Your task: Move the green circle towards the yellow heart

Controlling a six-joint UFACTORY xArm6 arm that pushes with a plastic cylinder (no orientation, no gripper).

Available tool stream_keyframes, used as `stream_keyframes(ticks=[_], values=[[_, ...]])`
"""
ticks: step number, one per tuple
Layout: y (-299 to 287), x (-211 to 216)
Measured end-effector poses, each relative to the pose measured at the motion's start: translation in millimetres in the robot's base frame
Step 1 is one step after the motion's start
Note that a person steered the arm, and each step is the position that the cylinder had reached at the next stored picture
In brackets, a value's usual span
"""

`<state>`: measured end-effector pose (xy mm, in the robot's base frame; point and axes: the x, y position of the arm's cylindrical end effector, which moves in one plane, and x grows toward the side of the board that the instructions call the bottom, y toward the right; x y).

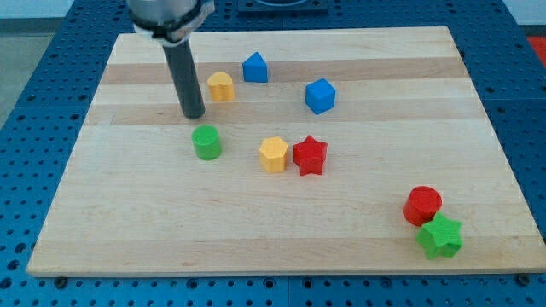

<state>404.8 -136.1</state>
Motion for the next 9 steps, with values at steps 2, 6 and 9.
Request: stream_keyframes(ticks=[2, 6, 9], values=[[-33.0, 44.3], [9.6, 129.5], [15.3, 85.7]])
